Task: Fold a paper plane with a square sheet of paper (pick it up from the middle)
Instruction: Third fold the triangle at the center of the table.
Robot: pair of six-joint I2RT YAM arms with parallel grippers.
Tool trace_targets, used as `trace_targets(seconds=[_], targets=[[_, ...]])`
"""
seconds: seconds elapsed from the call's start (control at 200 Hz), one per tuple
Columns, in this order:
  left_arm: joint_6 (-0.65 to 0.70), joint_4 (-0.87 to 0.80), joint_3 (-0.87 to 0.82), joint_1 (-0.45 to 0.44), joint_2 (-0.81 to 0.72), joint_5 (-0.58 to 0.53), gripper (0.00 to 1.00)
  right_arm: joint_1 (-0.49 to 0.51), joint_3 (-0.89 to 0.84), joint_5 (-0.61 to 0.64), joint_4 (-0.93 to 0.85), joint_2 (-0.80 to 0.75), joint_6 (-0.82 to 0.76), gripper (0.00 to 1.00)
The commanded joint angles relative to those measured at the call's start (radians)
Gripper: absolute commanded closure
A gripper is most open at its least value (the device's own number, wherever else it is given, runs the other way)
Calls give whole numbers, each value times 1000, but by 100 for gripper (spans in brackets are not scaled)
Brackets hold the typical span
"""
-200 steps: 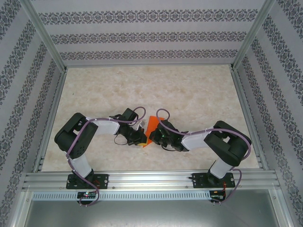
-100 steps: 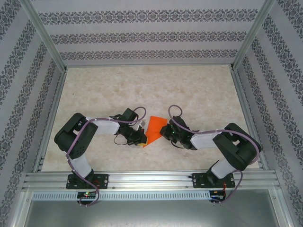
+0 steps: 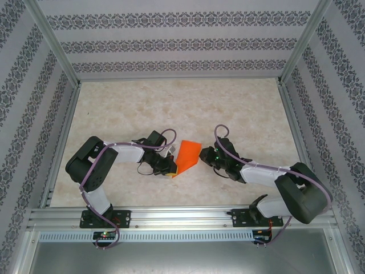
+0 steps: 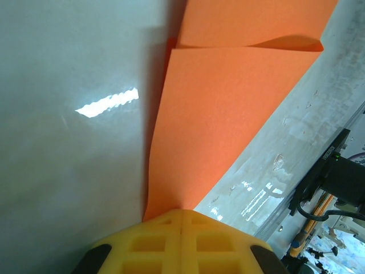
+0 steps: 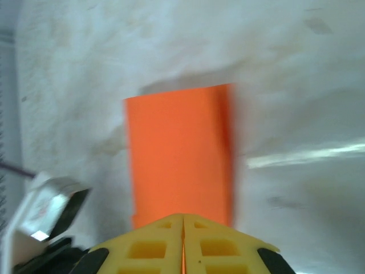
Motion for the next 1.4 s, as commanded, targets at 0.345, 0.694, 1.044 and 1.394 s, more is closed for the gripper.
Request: trace_targets(seconds=[0.345, 0.694, 1.044, 1.394], targets=[[36, -138, -10, -8, 58, -137, 100, 193, 72, -6, 196, 317, 116, 92], [46, -153, -25, -8, 51, -158, 100, 118, 34, 94, 30, 279, 130, 92], [43, -148, -26, -7, 51, -149, 100, -3, 14, 59, -24, 231, 49, 91], [42, -148, -21, -7, 44, -144, 100, 67, 94, 93, -139, -9, -11, 88]])
